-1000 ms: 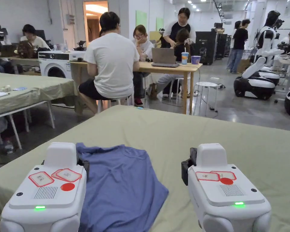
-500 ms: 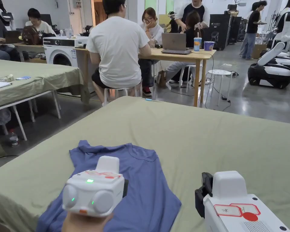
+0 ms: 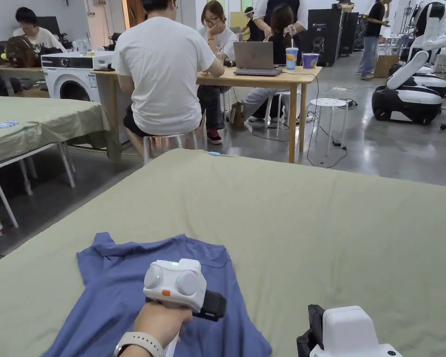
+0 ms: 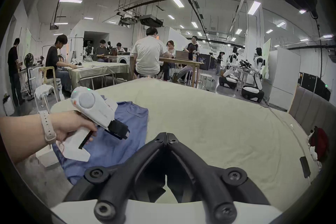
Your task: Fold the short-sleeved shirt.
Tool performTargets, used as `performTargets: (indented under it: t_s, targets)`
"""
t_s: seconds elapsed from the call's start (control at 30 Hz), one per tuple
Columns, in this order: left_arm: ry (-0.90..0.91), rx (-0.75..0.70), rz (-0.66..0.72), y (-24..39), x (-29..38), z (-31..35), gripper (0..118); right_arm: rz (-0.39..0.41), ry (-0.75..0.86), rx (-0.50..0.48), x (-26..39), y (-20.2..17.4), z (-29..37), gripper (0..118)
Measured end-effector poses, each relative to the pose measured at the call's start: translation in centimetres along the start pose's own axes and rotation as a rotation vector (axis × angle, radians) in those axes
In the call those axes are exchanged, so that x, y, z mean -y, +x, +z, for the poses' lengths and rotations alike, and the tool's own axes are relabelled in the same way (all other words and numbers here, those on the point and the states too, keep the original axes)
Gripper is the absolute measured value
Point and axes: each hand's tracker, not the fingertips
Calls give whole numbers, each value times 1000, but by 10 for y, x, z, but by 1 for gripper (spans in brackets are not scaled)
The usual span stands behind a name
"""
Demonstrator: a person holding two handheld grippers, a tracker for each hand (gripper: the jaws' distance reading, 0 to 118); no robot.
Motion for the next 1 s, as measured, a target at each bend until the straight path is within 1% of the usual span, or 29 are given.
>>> performTargets:
  t_s: [0.03,0.07,0.1,0.17,0.2,0.23,0.27,0.3,0.33,0.37,0.43,0.5,0.53,0.57,0.63,0.67,0.7,0.73,0.8,0.9,1.0]
  targets:
    - [26,-2,-5,1,1,-3,110,0,-3,3,1,1,-3,0]
    - [7,-13,-18,2,4,-11,104,-4,-7,6,1,3,-5,0]
    - [-15,-18,-22,2,7,-17,101,-10,-11,6,2,5,-7,0]
    - [-13,-3,16,-2,12,-24,100,-12,-23,7,3,6,-10,0]
    - [-18,8,36,-5,11,-23,97,-6,-26,11,4,7,-10,0]
    - [-16,8,32,-3,11,-18,87,-3,-29,16,5,8,-10,0]
    - [-18,18,40,-5,10,-13,70,-5,-30,17,6,10,-10,0]
    - [2,41,55,-7,9,-7,36,-10,-32,18,6,12,-10,0]
    - [25,33,77,-10,10,-3,8,-14,-32,20,6,13,-9,0]
    - [36,19,97,-16,10,-2,4,-19,-31,26,6,16,-7,0]
    - [46,74,161,-25,16,-3,3,-28,-26,33,5,22,-2,0]
    - [59,80,202,-26,17,2,3,-40,-24,43,5,30,4,0]
    - [74,77,193,-22,15,11,3,-43,-24,52,6,35,8,0]
    - [121,58,134,-14,11,23,3,-45,-22,63,7,42,12,0]
    - [166,41,64,0,4,42,3,-60,-23,89,8,55,21,0]
    - [192,160,129,4,-2,55,3,-71,-23,104,8,64,26,0]
    - [208,206,163,10,-6,64,3,-81,-22,119,9,71,30,0]
    - [239,214,154,24,-11,76,3,-89,-18,136,10,80,36,0]
    - [277,229,69,64,-23,96,3,-102,-12,180,13,101,51,0]
    - [344,374,17,131,-38,129,3,-125,-10,257,17,134,74,0]
    - [414,463,-91,209,-49,167,3,-154,-2,330,23,169,99,0]
